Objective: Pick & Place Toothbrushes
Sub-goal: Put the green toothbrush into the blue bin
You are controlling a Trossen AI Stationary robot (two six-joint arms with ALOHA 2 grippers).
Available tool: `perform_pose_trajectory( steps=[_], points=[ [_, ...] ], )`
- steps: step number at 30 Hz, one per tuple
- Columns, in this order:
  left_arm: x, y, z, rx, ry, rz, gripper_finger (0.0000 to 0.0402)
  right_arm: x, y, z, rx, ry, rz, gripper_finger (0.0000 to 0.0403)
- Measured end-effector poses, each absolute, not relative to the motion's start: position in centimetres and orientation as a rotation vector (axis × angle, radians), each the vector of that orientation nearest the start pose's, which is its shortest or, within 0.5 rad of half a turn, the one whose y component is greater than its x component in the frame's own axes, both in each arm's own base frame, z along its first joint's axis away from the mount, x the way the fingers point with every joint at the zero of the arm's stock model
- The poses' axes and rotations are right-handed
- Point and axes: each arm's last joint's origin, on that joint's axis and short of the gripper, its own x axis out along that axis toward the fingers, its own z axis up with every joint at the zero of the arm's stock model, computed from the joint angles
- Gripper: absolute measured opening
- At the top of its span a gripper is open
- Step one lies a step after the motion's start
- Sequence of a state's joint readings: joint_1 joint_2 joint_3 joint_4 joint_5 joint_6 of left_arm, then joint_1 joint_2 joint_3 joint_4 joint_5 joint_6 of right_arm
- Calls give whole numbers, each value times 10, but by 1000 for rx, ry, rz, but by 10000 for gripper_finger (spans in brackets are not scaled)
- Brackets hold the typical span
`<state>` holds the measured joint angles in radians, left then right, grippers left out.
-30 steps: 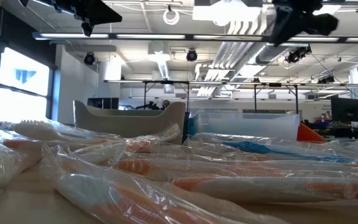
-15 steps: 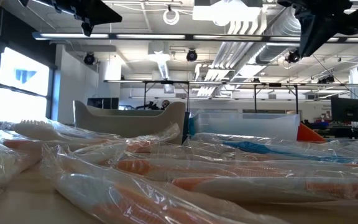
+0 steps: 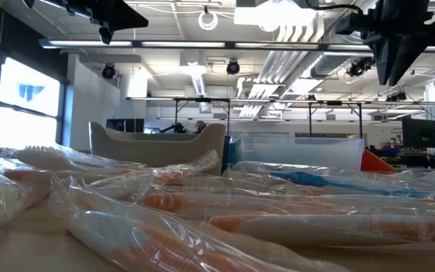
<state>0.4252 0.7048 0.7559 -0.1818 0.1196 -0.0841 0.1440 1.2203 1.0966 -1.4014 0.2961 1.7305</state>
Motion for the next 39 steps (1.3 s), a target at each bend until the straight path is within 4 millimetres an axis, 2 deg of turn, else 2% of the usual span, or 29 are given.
perform_pose_trajectory(
  steps=[6, 14, 17, 25, 39],
  points=[
    [144, 61, 335, -118, 113, 312, 0, 189, 21, 275, 1010, 1056, -1344, 63],
    [144, 61, 335, -118, 113, 313, 0, 194, 22, 267, 999, 1115, -1377, 135],
    [144, 61, 335, -118, 113, 313, 0, 197, 23, 265, 1022, 1123, -1367, 150],
    [144, 61, 334, -118, 113, 313, 0, 195, 25, 232, 1122, 1127, -1352, 153],
    [144, 61, 334, -118, 113, 313, 0, 184, 46, 182, 1284, 1055, -1400, 153]
  ],
)
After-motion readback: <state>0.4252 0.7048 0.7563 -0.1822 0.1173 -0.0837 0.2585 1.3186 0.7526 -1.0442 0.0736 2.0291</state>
